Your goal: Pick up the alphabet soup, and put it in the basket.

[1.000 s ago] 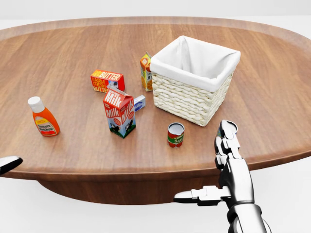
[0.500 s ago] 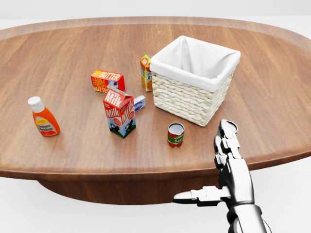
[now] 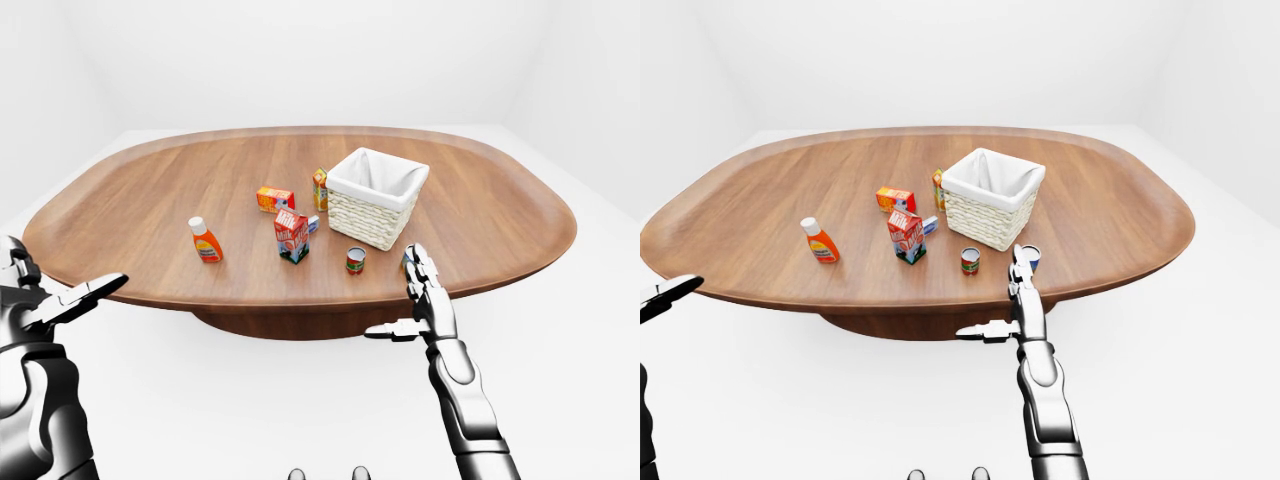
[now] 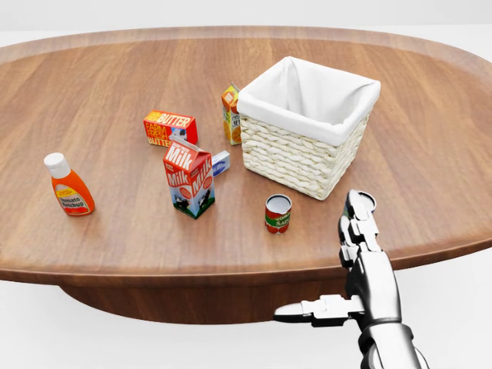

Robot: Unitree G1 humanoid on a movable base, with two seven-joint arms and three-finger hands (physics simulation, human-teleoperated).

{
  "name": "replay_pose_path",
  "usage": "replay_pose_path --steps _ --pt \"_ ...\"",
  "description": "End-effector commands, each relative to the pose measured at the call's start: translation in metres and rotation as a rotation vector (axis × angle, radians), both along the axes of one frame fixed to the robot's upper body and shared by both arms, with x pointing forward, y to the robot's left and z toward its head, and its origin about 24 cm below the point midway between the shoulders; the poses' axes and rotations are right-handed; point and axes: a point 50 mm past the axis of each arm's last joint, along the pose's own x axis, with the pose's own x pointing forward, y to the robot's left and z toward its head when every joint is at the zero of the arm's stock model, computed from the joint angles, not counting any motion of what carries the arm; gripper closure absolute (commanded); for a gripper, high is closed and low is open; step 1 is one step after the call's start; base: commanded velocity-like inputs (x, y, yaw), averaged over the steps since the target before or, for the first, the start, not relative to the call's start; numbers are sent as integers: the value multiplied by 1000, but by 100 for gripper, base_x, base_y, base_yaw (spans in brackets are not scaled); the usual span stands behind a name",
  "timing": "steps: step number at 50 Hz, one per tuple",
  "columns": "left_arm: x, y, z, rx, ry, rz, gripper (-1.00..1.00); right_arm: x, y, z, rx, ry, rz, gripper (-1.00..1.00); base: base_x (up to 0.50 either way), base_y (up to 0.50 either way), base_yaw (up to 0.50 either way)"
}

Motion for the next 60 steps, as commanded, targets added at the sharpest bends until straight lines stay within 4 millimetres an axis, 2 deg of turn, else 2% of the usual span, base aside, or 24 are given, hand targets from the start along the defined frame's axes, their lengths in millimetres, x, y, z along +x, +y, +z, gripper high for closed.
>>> replay_pose_path --steps 1,48,60 --pt "2 1 -11 -9 45 5 -100 0 0 0 3 -2 5 -100 0 0 0" --pt "3 5 -15 -24 65 21 -100 1 0 -1 3 9 0 -100 0 0 0" --pt "8 3 -23 -27 105 3 -100 1 0 -2 5 12 -2 -100 0 -7 0"
